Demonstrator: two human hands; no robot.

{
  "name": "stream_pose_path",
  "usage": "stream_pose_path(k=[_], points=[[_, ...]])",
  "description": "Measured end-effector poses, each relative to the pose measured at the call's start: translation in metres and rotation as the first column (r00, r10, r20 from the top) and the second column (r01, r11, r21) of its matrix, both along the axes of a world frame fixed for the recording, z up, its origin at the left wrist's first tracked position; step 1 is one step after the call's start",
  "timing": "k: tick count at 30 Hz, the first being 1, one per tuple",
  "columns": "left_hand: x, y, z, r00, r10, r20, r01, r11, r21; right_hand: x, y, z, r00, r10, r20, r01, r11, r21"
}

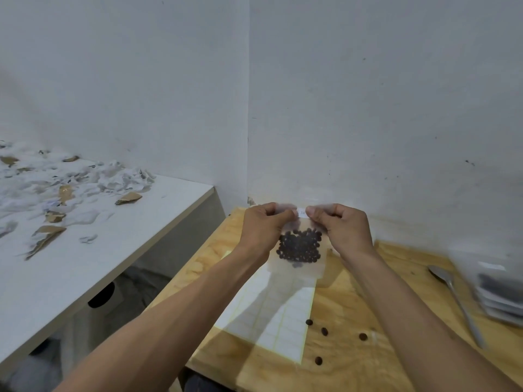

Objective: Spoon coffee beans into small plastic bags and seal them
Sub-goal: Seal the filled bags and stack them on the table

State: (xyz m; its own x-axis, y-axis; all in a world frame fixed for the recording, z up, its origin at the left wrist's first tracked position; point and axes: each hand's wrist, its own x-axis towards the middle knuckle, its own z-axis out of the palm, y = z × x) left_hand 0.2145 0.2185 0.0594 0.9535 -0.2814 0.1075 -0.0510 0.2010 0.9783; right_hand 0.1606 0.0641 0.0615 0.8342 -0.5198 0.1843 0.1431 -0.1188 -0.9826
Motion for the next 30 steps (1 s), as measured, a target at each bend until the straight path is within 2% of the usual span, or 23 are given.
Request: stream_pose_path(k=[5,9,11,13,15,18,22,27,30], points=[[-0.003,-0.016,-0.002,1.0,0.008,0.005,-0.008,1.0,0.021,-0.003,-0.008,-0.004,0.994,-0.11,-0.027,0.107,0.99,-0.093],[-0.004,-0.031,0.001,1.0,-0.017,-0.013,0.017,0.999,0.047,-0.015,-0.022,-0.005,0.992,-0.085,-0.09,0.079,0.995,-0.066],[-0.005,-0.048,0.008,0.998,-0.049,-0.031,0.05,0.998,0.03,-0.028,-0.039,-0.006,0.983,-0.058,-0.176,0.044,0.996,-0.082],[-0.006,-0.07,0.015,0.997,-0.07,-0.045,0.07,0.997,0.014,-0.048,-0.058,-0.006,0.97,0.008,-0.242,-0.013,1.0,-0.019],[-0.012,-0.095,0.02,0.994,-0.106,-0.024,0.107,0.99,0.088,-0.07,-0.079,-0.004,0.97,0.012,-0.243,-0.002,0.999,0.041],[-0.03,-0.133,0.019,0.972,-0.233,-0.011,0.225,0.923,0.313,-0.104,-0.113,0.002,0.953,-0.199,-0.23,0.206,0.979,0.006],[-0.064,-0.19,0.013,0.896,-0.442,-0.032,0.418,0.819,0.392,-0.149,-0.167,0.009,0.86,-0.459,-0.221,0.45,0.888,-0.095],[-0.099,-0.262,0.006,0.801,-0.596,-0.052,0.544,0.689,0.479,-0.191,-0.224,-0.001,0.77,-0.568,-0.29,0.524,0.823,-0.221],[-0.11,-0.294,-0.002,0.795,-0.602,-0.073,0.539,0.646,0.541,-0.203,-0.247,-0.01,0.732,-0.571,-0.371,0.482,0.819,-0.31]])
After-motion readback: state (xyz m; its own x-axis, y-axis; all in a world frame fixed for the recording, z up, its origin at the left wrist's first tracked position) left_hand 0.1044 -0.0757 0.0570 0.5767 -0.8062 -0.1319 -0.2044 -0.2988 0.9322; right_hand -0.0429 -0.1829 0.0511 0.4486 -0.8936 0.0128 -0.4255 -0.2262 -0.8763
